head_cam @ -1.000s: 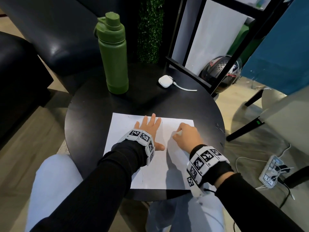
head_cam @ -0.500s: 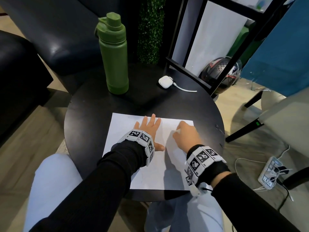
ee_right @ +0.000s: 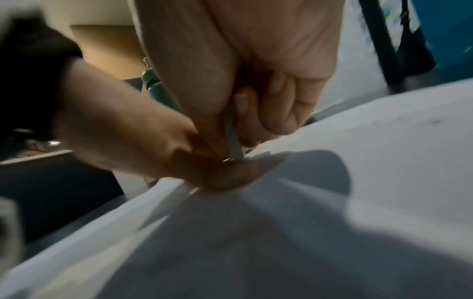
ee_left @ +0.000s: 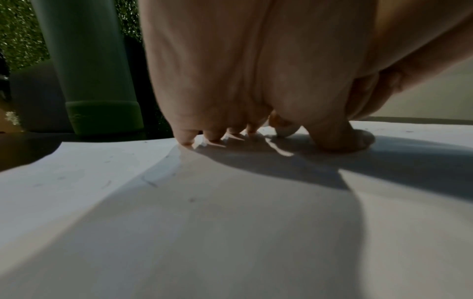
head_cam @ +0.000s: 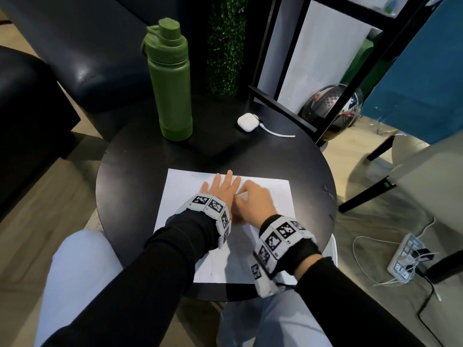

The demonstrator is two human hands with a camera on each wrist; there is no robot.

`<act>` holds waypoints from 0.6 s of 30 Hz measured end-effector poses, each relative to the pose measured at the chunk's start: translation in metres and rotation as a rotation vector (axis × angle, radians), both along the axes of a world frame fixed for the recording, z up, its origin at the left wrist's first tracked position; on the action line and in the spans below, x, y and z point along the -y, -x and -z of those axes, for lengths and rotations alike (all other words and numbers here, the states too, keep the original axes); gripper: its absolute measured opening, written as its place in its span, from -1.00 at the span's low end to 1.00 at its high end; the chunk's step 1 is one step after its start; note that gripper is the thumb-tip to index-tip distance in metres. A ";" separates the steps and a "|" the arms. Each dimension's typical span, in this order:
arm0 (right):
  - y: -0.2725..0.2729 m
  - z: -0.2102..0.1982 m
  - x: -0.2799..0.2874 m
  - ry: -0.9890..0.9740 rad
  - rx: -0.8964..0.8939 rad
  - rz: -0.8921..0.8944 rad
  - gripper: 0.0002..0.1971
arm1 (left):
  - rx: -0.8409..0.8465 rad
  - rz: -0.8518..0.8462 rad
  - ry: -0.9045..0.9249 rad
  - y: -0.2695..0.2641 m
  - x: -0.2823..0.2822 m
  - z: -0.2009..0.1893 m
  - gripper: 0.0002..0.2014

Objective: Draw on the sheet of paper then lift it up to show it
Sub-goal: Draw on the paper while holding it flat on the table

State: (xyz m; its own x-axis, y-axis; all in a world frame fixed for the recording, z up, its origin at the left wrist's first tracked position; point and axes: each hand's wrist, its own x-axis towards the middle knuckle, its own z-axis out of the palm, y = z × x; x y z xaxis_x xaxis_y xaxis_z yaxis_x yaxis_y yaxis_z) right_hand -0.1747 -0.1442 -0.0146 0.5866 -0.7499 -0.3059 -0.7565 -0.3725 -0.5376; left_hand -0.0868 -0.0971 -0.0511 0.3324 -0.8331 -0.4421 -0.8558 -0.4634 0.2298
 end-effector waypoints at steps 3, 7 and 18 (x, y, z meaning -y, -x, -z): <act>0.006 0.005 0.003 -0.021 0.004 0.012 -0.94 | 0.004 0.013 0.009 0.001 -0.001 0.001 -0.08; 0.033 0.002 0.037 0.023 -0.074 0.171 -0.86 | -0.010 0.053 -0.028 0.000 -0.004 -0.003 0.02; 0.045 0.002 0.040 0.014 0.039 0.093 -0.87 | 0.003 0.006 0.001 0.024 0.020 -0.008 -0.03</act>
